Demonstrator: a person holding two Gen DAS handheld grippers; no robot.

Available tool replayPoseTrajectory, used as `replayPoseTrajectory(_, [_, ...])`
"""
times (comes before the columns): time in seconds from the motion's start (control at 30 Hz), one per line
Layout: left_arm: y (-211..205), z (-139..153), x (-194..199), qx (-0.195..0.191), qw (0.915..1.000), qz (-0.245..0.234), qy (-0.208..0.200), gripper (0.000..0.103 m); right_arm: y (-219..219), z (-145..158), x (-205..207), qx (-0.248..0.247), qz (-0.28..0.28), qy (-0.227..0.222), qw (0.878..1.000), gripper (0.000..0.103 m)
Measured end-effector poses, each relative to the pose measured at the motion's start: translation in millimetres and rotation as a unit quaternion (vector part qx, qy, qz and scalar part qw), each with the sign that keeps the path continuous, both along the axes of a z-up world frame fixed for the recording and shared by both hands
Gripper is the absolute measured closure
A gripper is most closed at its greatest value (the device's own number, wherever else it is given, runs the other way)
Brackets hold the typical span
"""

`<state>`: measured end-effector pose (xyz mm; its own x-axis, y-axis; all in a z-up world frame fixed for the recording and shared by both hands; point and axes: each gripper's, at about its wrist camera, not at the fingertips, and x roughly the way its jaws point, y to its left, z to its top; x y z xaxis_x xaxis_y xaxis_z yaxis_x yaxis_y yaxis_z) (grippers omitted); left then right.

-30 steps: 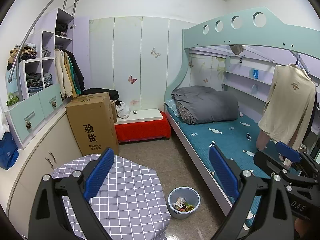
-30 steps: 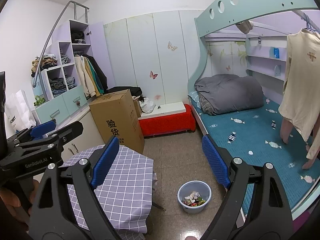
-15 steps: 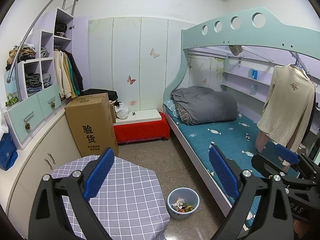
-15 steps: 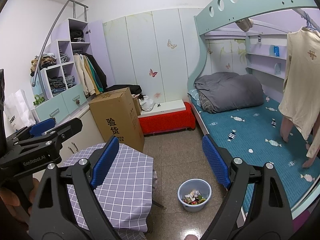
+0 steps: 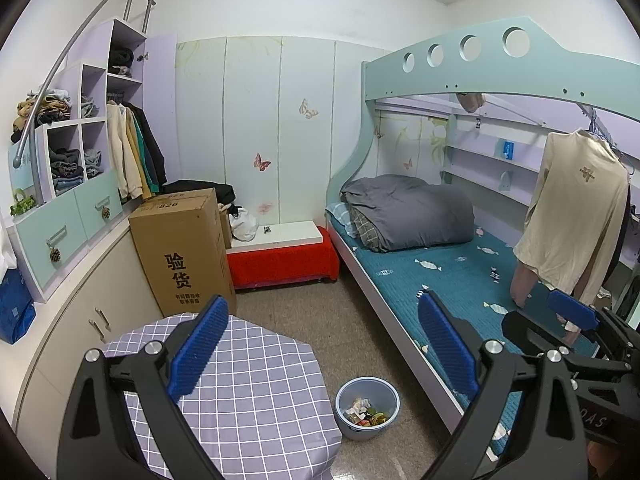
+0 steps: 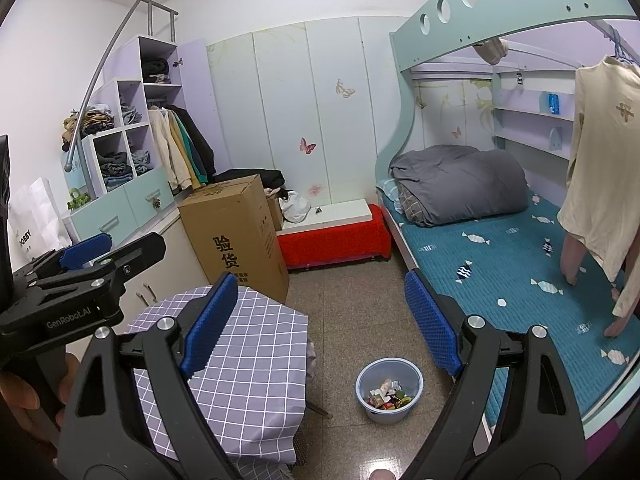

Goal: Collect trash

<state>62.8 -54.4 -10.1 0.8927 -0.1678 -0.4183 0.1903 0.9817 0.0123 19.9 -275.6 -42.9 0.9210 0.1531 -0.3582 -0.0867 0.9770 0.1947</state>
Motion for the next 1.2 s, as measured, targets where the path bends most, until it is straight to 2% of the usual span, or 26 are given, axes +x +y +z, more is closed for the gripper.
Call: replayPoseTrajectory(1.2, [2, 1, -1, -0.001, 1.0000, 0.001, -0.002, 0.009, 7, 2, 10, -0.004, 0.012, 0.009, 1.000, 0.019])
